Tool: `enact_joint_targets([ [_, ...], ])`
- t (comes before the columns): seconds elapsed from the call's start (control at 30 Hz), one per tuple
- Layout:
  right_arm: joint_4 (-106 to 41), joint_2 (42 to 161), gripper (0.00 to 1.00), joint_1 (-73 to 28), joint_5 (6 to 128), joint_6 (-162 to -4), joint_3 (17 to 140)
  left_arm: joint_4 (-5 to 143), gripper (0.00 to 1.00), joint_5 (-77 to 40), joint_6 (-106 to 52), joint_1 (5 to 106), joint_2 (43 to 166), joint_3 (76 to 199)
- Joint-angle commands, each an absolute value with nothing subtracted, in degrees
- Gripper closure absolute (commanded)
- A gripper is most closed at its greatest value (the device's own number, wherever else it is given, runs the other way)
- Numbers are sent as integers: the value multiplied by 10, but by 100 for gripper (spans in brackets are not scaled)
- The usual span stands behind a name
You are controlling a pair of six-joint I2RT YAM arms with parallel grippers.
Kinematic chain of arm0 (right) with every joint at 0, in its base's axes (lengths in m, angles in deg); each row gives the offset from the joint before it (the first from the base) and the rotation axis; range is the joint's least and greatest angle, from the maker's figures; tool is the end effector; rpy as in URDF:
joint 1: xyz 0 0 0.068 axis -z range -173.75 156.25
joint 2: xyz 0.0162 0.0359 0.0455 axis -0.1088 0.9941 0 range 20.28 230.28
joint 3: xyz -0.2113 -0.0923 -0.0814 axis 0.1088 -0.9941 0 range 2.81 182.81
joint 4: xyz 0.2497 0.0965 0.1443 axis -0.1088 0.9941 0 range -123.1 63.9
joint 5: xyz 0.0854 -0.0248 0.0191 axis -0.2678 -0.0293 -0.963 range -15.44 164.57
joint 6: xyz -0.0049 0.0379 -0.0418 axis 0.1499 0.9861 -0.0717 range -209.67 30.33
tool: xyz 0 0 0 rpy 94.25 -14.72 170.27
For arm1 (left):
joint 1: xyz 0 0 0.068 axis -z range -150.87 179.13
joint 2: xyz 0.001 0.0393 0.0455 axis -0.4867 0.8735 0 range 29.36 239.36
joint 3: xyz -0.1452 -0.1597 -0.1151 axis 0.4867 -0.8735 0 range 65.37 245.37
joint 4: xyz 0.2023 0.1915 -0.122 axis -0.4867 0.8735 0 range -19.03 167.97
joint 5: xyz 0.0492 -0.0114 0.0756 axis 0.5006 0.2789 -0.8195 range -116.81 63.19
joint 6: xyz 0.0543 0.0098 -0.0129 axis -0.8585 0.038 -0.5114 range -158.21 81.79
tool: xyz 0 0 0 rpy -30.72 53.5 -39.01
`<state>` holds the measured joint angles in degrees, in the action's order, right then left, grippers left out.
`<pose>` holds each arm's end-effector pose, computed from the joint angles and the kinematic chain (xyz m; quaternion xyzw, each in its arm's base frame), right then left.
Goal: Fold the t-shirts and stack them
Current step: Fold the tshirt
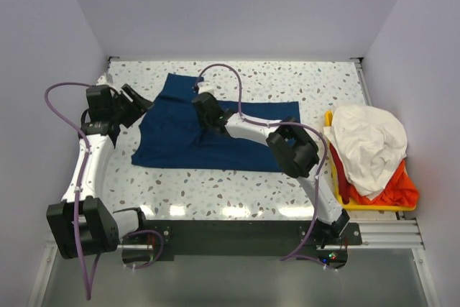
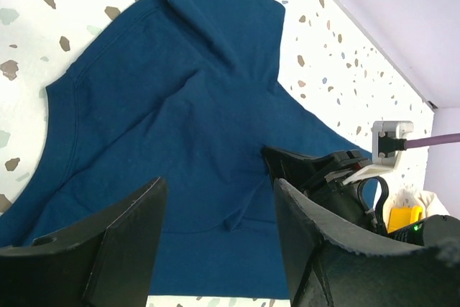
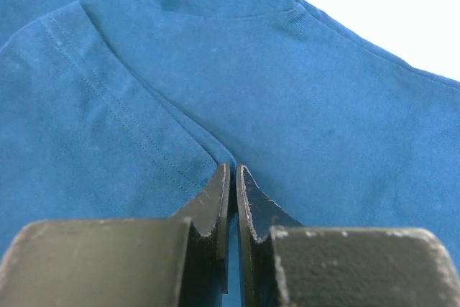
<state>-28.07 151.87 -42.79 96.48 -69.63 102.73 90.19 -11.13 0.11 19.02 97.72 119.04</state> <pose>0.3672 0.4003 0.1216 -0.1371 0.8708 0.1097 0.4591 0.3192 0.0460 0.2536 -0.3001 0.8237 -0.2303 0.4223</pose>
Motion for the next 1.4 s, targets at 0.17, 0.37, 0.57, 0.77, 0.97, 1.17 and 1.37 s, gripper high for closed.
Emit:
enact_joint_targets([
  [0.17,-313,1454,80,-419,976,-675,998,852,32,-113,-2,187,983,1178],
  [0.37,-298,1404,39,-387,922,-652,983,812,31,-183,0,207,1053,1236],
  [0.57,-270,1345,37,-326,835,-633,962,825,32,-280,-102,266,1252,1452],
  [0.77,-268,1298,36,-254,762,-612,939,965,34,-313,-228,284,1519,1765],
  [0.97,-280,1282,36,-217,732,-615,919,960,30,-317,-259,287,1668,1892],
  [1.17,-278,1298,37,-206,722,-619,918,925,27,-271,-258,287,1725,1910],
  [1.37,-288,1298,37,-199,717,-615,896,906,28,-245,-249,302,1754,1915],
])
